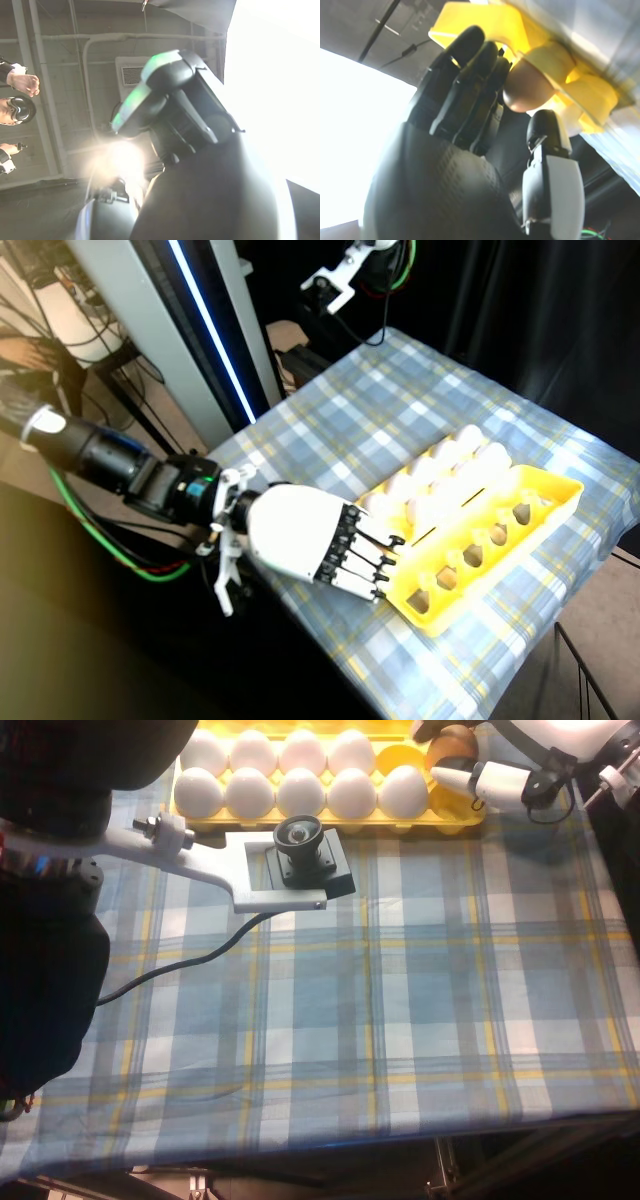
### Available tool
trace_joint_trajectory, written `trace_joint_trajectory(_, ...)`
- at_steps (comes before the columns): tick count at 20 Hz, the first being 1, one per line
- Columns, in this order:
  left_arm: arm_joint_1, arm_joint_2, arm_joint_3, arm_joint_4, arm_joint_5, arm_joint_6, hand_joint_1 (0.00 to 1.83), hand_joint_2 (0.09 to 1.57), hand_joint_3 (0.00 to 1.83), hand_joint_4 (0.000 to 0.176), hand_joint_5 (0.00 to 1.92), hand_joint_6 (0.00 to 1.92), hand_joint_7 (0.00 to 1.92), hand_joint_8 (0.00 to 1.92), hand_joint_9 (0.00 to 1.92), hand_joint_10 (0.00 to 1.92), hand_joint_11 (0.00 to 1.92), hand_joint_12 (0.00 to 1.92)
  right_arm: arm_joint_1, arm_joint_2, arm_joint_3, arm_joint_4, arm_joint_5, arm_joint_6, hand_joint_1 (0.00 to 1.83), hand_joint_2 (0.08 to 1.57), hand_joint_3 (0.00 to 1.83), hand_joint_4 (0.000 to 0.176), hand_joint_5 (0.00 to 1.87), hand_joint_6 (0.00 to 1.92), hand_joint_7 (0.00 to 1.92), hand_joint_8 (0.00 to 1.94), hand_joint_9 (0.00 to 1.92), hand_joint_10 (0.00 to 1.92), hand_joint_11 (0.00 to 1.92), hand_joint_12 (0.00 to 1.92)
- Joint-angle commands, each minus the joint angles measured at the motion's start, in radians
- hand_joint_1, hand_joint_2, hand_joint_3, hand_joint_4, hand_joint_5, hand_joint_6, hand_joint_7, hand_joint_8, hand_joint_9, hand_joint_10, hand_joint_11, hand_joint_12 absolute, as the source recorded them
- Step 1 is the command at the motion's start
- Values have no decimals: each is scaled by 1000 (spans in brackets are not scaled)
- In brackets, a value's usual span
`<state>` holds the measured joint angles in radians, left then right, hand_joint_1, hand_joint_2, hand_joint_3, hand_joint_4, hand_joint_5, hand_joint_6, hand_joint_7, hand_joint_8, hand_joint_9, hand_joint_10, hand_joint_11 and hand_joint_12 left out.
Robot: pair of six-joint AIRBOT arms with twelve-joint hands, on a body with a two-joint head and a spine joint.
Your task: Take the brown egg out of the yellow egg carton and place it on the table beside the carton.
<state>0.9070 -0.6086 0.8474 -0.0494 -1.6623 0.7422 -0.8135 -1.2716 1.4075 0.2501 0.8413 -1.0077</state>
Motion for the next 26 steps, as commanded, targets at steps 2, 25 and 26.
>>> trace_joint_trajectory(2,-20,-10,-10,23,-74,-8,114,1156,7,0,776,1921,1164,1921,1217,1921,930,1921,12,-2,6,2,65,-8,940,1195,0,176,812,1229,961,0,1018,0,633,933)
trace_joint_trajectory(25,-20,-9,-10,24,-74,-8,131,1169,0,0,854,1921,1186,1921,1225,1921,999,1921,12,114,-130,-32,239,-8,1033,1164,0,41,883,1127,1037,11,1071,0,694,747)
trace_joint_trajectory(26,-20,-9,-10,24,-74,-8,134,1167,0,0,890,1921,1213,1921,1252,1921,1039,1921,12,123,-147,-39,256,-8,1040,1160,0,29,889,1118,1047,3,1075,1,730,668)
